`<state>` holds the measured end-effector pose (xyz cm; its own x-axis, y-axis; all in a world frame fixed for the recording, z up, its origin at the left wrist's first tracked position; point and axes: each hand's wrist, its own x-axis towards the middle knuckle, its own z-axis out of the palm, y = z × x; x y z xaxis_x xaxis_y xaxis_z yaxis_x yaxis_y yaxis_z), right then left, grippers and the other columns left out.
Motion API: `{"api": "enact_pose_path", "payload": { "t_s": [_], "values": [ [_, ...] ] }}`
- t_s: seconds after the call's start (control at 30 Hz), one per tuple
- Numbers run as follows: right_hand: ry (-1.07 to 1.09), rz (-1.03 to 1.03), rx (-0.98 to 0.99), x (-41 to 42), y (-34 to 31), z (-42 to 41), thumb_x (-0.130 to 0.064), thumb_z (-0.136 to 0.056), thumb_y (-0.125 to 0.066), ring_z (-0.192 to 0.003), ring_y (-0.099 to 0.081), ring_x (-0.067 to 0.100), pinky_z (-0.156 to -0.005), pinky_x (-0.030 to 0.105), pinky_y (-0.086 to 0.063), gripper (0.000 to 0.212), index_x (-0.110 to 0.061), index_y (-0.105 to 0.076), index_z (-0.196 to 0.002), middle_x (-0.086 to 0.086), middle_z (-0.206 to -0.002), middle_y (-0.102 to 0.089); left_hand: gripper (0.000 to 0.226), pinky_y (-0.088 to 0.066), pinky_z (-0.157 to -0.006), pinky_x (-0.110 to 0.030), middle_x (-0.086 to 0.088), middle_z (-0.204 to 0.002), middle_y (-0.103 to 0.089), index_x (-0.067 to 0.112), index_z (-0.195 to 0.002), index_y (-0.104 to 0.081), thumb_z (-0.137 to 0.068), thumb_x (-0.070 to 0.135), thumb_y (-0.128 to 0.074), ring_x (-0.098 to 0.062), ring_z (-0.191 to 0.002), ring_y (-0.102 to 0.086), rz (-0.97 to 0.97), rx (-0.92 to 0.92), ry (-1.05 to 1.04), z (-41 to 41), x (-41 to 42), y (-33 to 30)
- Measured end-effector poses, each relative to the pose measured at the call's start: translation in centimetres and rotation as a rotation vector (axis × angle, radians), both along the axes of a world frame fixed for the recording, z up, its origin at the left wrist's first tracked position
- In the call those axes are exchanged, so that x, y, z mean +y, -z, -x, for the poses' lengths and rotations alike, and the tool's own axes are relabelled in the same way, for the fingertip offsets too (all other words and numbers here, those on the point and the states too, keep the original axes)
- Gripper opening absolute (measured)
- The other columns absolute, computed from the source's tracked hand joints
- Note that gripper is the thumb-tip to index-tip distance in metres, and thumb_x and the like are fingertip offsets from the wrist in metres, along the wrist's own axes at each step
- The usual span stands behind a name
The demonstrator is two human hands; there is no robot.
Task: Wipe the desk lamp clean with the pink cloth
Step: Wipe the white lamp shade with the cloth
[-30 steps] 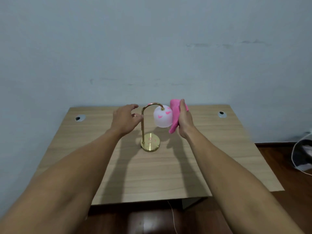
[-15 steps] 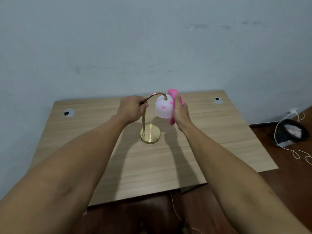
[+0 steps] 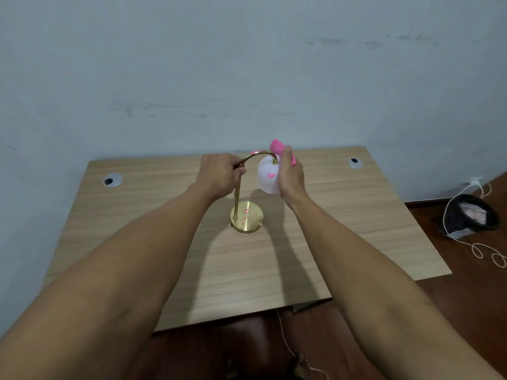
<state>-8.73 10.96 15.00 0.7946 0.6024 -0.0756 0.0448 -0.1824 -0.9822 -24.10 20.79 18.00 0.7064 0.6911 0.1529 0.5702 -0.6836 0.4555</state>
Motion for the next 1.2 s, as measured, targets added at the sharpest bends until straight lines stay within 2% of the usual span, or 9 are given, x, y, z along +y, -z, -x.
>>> {"api": "enact_pose_path", "payload": {
  "t_s": [0.17,0.27,0.37,0.43,0.5,0.6,0.87,1.07,1.2],
  "values": [
    [-0.062,-0.124,-0.200,-2.6,3.1,2.2,-0.052,-0.111,-0.028,-0.158,-0.025,0.012,-0.128,0.035,-0.023,0.043,-0.048,-0.038,-0.153,-0.006,-0.170,-0.032,0.022,-0.040,-0.078,-0.035,0.002,-0.064,-0.059,0.017,-0.083,-0.072,-0.093,0.032,-0.061,-0.033,-0.079,-0.060,0.016,0.001,-0.004,-0.1,0.1,0.3],
    [0.060,-0.159,0.053,-1.9,3.3,1.5,-0.067,-0.099,-0.032,-0.137,-0.053,0.015,-0.099,0.032,-0.050,0.068,-0.031,-0.048,-0.154,0.000,-0.156,-0.053,0.022,-0.040,-0.080,-0.036,0.000,-0.063,-0.059,0.017,-0.079,-0.069,-0.094,0.032,-0.061,-0.034,-0.078,-0.059,0.021,0.003,-0.006,-0.3,0.1,0.3],
    [0.123,-0.037,0.199,-0.3,1.8,0.4,-0.080,-0.084,-0.030,-0.118,-0.067,0.025,-0.070,0.027,-0.048,0.079,-0.032,-0.064,-0.136,0.004,-0.135,-0.069,0.022,-0.039,-0.080,-0.036,0.001,-0.063,-0.058,0.018,-0.078,-0.069,-0.094,0.032,-0.061,-0.033,-0.078,-0.058,0.029,0.007,-0.013,-0.3,0.1,0.2],
    [0.108,0.006,0.059,0.1,1.5,0.9,-0.085,-0.086,-0.028,-0.135,-0.057,0.023,-0.100,0.043,-0.053,0.083,-0.030,-0.058,-0.140,0.000,-0.144,-0.061,0.021,-0.038,-0.081,-0.035,0.001,-0.063,-0.059,0.018,-0.081,-0.071,-0.094,0.031,-0.061,-0.031,-0.077,-0.058,0.036,0.001,-0.022,-0.3,0.1,0.1],
    [0.060,-0.004,-0.167,-0.3,2.7,2.4,-0.073,-0.100,-0.026,-0.156,-0.027,0.017,-0.128,0.048,-0.025,0.076,-0.028,-0.038,-0.159,-0.003,-0.167,-0.035,0.021,-0.039,-0.082,-0.035,0.004,-0.059,-0.056,0.018,-0.083,-0.073,-0.094,0.030,-0.061,-0.028,-0.076,-0.056,0.040,-0.002,-0.023,-0.3,0.1,0.1],
    [0.034,0.001,-0.354,-2.3,5.2,4.8,-0.054,-0.106,-0.028,-0.162,0.005,0.011,-0.131,0.035,0.002,0.073,-0.022,-0.007,-0.168,-0.004,-0.177,0.000,0.020,-0.041,-0.083,-0.035,0.008,-0.055,-0.052,0.018,-0.082,-0.073,-0.094,0.030,-0.061,-0.026,-0.073,-0.054,0.041,-0.001,-0.022,-0.3,0.0,0.0],
    [0.113,-0.029,-0.177,-1.1,3.6,4.1,-0.057,-0.105,-0.023,-0.162,0.000,0.013,-0.132,0.044,-0.002,0.071,-0.027,-0.010,-0.168,-0.001,-0.177,-0.004,0.018,-0.039,-0.085,-0.036,0.011,-0.057,-0.051,0.022,-0.081,-0.069,-0.094,0.030,-0.061,-0.026,-0.078,-0.053,0.044,0.031,-0.033,-0.4,0.1,-0.1],
    [-0.029,-0.008,-0.531,-3.5,6.3,5.0,-0.041,-0.111,-0.027,-0.163,0.010,0.017,-0.132,0.051,-0.003,0.065,-0.021,-0.006,-0.168,0.003,-0.177,0.007,0.017,-0.043,-0.089,-0.038,0.009,-0.058,-0.052,0.023,-0.083,-0.071,-0.094,0.032,-0.061,-0.026,-0.079,-0.053,0.057,0.023,-0.036,-0.5,0.0,0.1],
    [0.040,-0.082,-0.260,-3.7,6.6,4.3,-0.047,-0.110,-0.026,-0.162,-0.004,0.009,-0.131,0.049,-0.012,0.066,-0.025,-0.005,-0.168,-0.006,-0.176,-0.006,0.016,-0.045,-0.085,-0.037,0.009,-0.058,-0.052,0.023,-0.082,-0.070,-0.093,0.029,-0.061,-0.030,-0.081,-0.056,0.088,0.012,-0.032,-0.5,0.0,0.0]
  ]
}}
